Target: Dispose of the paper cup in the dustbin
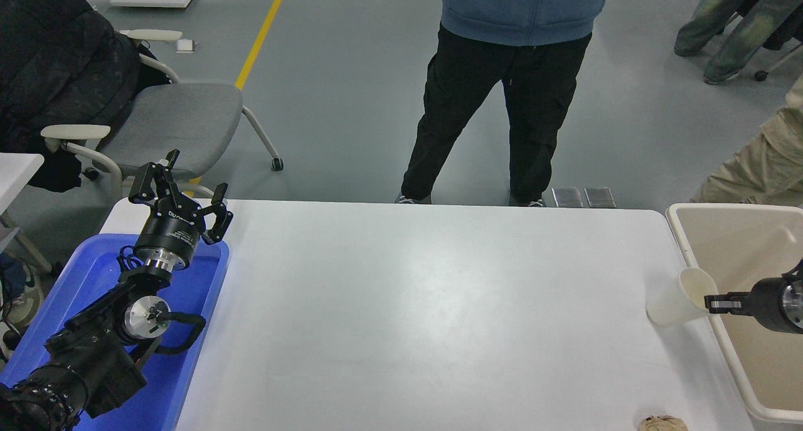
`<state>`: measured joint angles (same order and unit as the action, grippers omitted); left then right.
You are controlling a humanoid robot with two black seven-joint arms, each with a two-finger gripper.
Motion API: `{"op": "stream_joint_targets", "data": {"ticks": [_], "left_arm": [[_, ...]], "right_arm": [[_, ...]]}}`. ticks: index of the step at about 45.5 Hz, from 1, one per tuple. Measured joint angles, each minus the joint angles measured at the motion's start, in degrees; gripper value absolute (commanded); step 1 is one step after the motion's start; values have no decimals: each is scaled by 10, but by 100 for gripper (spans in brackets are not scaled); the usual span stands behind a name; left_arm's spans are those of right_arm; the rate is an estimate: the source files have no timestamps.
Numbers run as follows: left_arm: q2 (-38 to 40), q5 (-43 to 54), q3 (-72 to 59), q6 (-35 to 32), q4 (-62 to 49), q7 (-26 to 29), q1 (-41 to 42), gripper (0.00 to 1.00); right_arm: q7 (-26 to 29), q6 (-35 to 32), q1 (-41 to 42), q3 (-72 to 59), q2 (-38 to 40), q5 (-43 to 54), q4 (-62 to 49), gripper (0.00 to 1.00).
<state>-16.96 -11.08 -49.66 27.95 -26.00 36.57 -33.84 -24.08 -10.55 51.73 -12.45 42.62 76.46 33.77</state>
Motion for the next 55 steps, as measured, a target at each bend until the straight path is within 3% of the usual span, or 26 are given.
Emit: {"op": "stream_joint_targets", "data": {"ticks": [21,55], "left_arm": [[0,0,0,0,0,0,0,100],[0,0,0,0,0,0,0,100]], "right_arm": [[-28,-11,38,-1,55,-20,48,0],[-34,-106,190,-2,226,-18,194,0]]}}
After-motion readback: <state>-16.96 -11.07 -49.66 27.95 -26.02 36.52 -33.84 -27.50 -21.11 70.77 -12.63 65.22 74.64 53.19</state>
